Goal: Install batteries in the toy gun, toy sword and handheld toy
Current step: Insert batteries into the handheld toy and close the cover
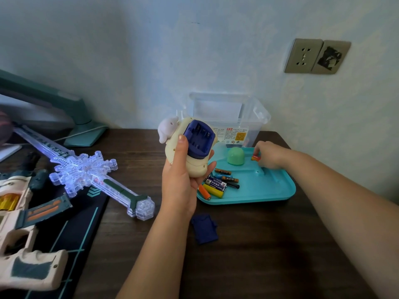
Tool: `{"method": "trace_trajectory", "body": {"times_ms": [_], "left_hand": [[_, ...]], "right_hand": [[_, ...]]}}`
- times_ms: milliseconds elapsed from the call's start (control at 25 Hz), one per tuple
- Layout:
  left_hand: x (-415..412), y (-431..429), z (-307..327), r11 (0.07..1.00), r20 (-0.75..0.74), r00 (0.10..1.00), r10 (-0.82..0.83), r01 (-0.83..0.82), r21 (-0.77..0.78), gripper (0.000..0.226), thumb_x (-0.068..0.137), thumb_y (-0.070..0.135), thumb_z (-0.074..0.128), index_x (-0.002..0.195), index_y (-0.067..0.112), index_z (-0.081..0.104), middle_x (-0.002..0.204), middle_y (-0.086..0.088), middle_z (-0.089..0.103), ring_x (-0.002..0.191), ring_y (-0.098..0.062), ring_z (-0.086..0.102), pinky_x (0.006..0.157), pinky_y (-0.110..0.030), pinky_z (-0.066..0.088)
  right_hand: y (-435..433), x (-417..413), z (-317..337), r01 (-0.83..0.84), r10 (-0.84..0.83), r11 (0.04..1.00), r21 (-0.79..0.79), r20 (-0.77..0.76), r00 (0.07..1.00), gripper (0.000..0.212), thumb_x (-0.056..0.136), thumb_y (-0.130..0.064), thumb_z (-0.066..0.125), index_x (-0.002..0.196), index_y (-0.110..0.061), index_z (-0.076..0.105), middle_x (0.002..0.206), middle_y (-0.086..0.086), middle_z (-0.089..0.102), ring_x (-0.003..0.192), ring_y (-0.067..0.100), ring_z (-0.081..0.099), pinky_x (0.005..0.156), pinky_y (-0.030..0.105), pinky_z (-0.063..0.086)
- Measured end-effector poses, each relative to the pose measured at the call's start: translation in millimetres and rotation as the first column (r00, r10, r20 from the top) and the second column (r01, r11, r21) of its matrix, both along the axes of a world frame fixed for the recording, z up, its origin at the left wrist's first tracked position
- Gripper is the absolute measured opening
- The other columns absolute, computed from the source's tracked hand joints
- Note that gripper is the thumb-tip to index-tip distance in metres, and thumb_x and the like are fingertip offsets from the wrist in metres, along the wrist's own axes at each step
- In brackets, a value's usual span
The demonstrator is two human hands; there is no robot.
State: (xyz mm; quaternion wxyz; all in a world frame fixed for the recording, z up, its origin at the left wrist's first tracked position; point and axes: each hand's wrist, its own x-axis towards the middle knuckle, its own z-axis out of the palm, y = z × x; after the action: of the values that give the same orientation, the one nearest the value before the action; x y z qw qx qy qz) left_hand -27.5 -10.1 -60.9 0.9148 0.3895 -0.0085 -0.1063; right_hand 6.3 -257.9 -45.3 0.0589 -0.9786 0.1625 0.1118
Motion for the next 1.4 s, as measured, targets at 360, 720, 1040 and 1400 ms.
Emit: {"method": "trace_trajectory", "body": {"times_ms": [360, 720, 1040, 1400], "left_hand": [[-2, -2, 1, 1.000, -0.015, 1.000, 0.002, -0.002, -0.003, 0.064, 0.075, 0.048, 0.066, 0.132, 0.021, 0.057, 0.120, -0.010, 0.071, 0.108, -0.033, 0.069, 0.081, -0.044, 0.061], [-18, 5, 13, 0.998, 0.041, 0.999, 0.020, -0.022, 0.057, 0.062, 0.076, 0.049, 0.066, 0.130, 0.020, 0.059, 0.118, -0.010, 0.072, 0.107, -0.033, 0.070, 0.074, -0.037, 0.063], [-55, 53, 11, 0.985, 0.057, 0.995, -0.084, 0.075, 0.155, 0.063, 0.078, 0.048, 0.063, 0.134, 0.020, 0.056, 0.121, -0.011, 0.071, 0.109, -0.036, 0.068, 0.083, -0.043, 0.059], [-75, 65, -6, 0.973, -0.022, 0.982, -0.189, 0.190, 0.133, 0.055, 0.080, 0.050, 0.058, 0.129, 0.024, 0.061, 0.122, -0.009, 0.071, 0.111, -0.031, 0.068, 0.071, -0.035, 0.062]], "right_hand": [[-1, 0, -7, 0.046, -0.040, 0.995, -0.094, 0.070, 0.997, 0.024, 0.098, -0.027, 0.049, 0.108, -0.005, 0.051, 0.094, 0.010, 0.057, 0.079, 0.022, 0.050, 0.061, 0.029, 0.037], [99, -93, 3, -0.089, -0.311, -0.587, 0.805, -0.122, 0.942, 0.030, 0.090, -0.008, 0.049, 0.119, -0.009, 0.056, 0.073, 0.004, 0.049, 0.052, 0.008, 0.041, 0.040, 0.016, 0.032], [129, -120, -1, 0.013, -0.120, -0.798, 0.602, -0.180, 0.976, 0.073, 0.046, 0.011, 0.084, 0.110, -0.006, 0.052, 0.073, 0.008, 0.048, 0.044, 0.007, 0.043, 0.028, 0.014, 0.033], [146, -142, 17, -0.126, -0.254, -0.444, 0.887, 0.010, 0.967, 0.033, 0.086, -0.008, 0.052, 0.117, -0.005, 0.062, 0.075, 0.005, 0.053, 0.054, 0.007, 0.041, 0.035, 0.012, 0.029]]}}
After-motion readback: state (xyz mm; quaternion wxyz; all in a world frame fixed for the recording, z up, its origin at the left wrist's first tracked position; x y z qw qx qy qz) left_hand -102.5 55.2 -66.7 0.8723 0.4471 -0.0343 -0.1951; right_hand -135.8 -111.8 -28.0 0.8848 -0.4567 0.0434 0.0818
